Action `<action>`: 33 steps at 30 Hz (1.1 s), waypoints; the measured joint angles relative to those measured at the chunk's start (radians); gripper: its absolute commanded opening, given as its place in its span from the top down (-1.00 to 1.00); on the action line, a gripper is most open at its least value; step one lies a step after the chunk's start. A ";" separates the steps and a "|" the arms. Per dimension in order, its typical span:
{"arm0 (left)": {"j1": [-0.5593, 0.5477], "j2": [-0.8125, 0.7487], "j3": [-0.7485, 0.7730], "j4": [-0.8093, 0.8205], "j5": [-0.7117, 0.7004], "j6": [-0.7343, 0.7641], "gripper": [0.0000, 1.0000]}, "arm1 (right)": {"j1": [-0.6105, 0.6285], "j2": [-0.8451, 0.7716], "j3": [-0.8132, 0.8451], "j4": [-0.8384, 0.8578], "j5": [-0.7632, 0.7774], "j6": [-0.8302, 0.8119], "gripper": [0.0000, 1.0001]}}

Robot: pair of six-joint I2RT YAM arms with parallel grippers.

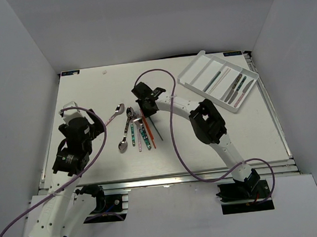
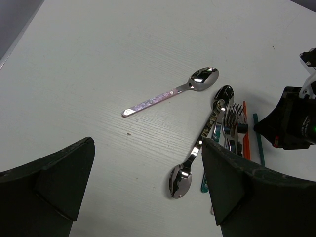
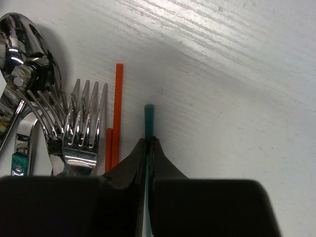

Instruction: Sort the eating utensils into containers

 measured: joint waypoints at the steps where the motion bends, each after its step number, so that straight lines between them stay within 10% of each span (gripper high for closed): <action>1: 0.000 -0.001 0.000 0.000 0.000 0.000 -0.96 | -0.003 0.000 0.000 -0.003 -0.004 0.001 1.00; 13: 0.000 -0.010 0.000 0.000 0.000 0.000 -0.96 | -0.131 -0.165 -0.203 0.022 -0.122 -0.002 1.00; 22: 0.000 -0.014 -0.003 0.000 0.000 0.000 -0.96 | -0.553 -0.407 -0.290 0.218 -0.259 0.127 1.00; 33: -0.002 -0.013 -0.003 0.000 0.001 0.000 -0.96 | -0.986 -0.187 -0.181 0.383 -0.357 0.381 1.00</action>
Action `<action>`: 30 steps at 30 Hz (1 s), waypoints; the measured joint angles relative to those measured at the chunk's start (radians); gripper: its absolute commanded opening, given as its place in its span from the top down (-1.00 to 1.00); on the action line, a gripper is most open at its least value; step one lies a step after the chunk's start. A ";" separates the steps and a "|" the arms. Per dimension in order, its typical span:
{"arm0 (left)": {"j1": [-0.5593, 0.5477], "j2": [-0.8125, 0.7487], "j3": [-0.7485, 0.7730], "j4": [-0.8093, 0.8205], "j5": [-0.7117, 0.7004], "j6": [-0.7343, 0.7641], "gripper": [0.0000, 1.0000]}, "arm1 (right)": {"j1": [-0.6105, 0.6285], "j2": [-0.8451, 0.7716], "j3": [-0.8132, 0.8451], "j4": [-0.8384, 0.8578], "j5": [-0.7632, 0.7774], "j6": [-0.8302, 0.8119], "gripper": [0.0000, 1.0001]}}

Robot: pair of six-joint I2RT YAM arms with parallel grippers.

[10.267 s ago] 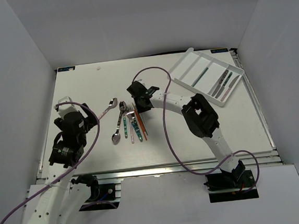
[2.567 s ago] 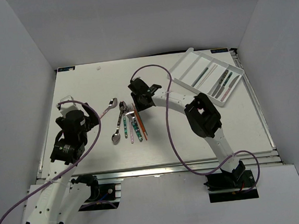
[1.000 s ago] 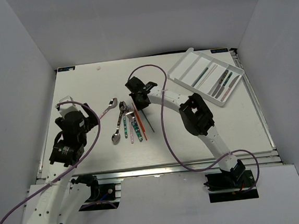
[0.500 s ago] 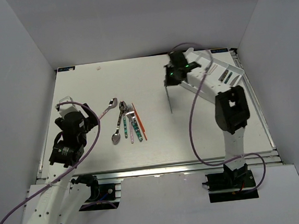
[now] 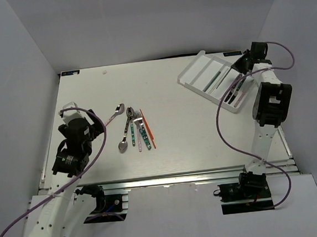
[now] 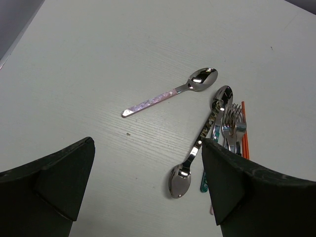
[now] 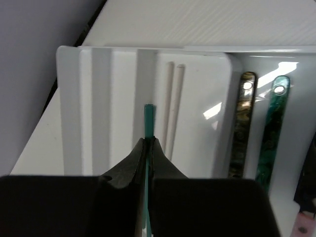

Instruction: Sort the eating utensils into containers

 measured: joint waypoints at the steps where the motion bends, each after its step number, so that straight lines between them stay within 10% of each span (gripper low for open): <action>1: 0.000 0.000 0.000 0.000 0.000 0.000 -0.96 | -0.015 0.026 0.001 0.013 -0.012 0.020 1.00; 6: 0.000 0.007 0.000 0.000 0.000 0.000 -0.96 | -0.035 0.109 0.006 0.028 -0.048 0.059 0.98; 16: 0.000 0.017 0.000 0.000 0.000 0.000 -0.96 | -0.014 0.117 0.068 0.031 -0.072 0.071 0.00; 24: 0.000 0.017 0.000 -0.001 -0.001 0.000 -0.96 | 0.010 0.053 0.043 -0.030 -0.016 0.018 -0.12; 30: 0.000 0.016 0.000 -0.001 -0.008 0.000 -0.96 | 0.307 -0.248 -0.174 -0.068 0.199 -0.156 -0.28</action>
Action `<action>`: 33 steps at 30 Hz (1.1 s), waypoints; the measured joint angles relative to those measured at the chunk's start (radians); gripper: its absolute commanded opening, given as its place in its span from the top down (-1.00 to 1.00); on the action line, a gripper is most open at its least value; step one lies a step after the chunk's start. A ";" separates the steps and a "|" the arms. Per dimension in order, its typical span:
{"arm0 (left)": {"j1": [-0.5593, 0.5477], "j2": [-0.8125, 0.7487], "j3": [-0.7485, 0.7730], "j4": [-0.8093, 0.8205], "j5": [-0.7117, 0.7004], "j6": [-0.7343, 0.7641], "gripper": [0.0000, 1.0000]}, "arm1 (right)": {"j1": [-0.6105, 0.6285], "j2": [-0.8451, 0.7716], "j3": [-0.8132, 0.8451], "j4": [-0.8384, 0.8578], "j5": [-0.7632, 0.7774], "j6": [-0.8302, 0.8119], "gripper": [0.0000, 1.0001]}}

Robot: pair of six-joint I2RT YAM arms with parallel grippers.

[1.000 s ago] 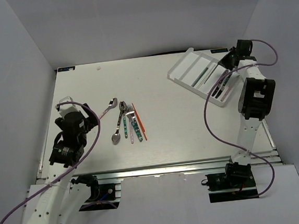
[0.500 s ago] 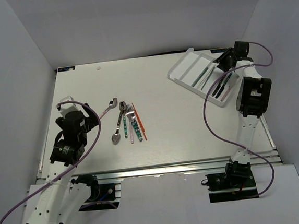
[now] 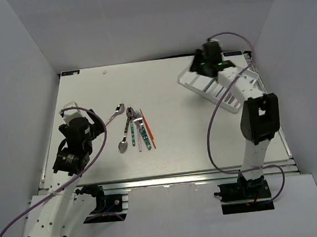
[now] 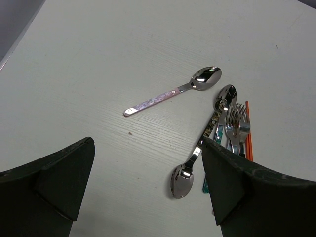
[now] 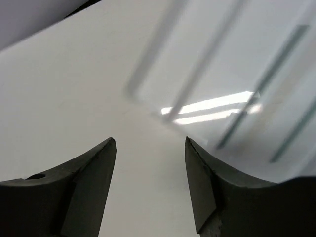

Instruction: Sort the eating utensils into containers

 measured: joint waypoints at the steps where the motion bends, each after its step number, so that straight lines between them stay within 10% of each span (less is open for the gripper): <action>1: 0.000 0.000 0.000 0.000 0.000 0.000 -0.96 | 0.093 -0.040 -0.021 0.006 0.032 -0.029 -0.28; 10: 0.000 0.000 0.000 0.000 -0.001 0.000 -0.96 | 0.695 0.058 0.053 -0.095 0.206 -0.137 0.22; 33: 0.000 -0.004 0.000 0.000 0.000 0.000 -0.96 | 0.799 0.190 -0.008 -0.228 0.240 -0.135 0.41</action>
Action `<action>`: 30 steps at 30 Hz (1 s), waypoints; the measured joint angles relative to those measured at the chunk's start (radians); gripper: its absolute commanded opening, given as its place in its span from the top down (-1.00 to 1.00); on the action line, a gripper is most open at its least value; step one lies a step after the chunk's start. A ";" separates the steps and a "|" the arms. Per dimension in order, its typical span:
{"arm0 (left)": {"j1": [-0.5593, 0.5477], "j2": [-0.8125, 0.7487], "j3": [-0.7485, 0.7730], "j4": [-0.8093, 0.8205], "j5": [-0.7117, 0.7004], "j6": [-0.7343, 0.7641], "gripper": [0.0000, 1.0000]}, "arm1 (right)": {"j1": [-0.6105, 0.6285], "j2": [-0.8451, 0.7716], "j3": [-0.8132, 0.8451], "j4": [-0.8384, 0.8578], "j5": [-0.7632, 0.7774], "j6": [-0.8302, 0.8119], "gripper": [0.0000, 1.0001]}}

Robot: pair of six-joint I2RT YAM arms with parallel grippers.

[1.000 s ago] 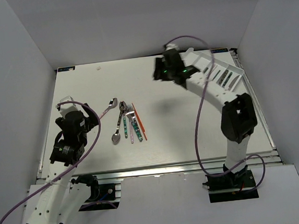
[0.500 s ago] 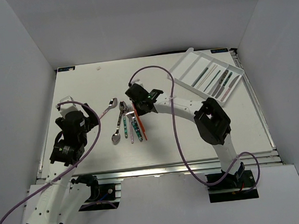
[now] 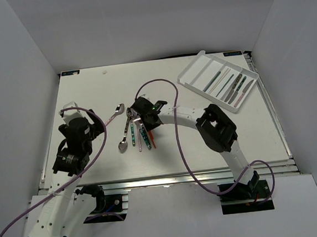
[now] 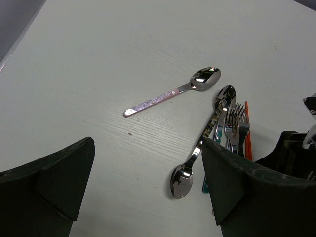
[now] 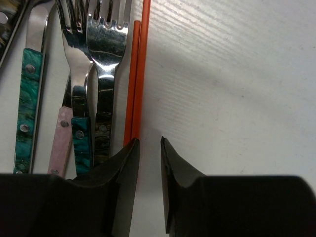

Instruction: Sort the eating utensils into containers

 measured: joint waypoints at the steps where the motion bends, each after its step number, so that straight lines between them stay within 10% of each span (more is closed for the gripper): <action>1: 0.000 0.000 0.000 0.000 0.000 0.000 -0.96 | 0.001 0.007 0.000 -0.001 -0.004 0.000 0.41; 15: 0.000 -0.006 0.000 0.000 0.000 0.000 -0.96 | 0.007 0.030 0.001 0.003 -0.019 0.005 0.44; 23: 0.000 -0.009 0.000 0.000 0.000 0.000 -0.96 | 0.007 0.031 0.001 0.002 -0.029 0.016 1.00; 30: 0.000 -0.016 0.000 0.000 0.000 0.000 -0.96 | -0.009 0.009 -0.033 0.025 -0.053 0.017 1.00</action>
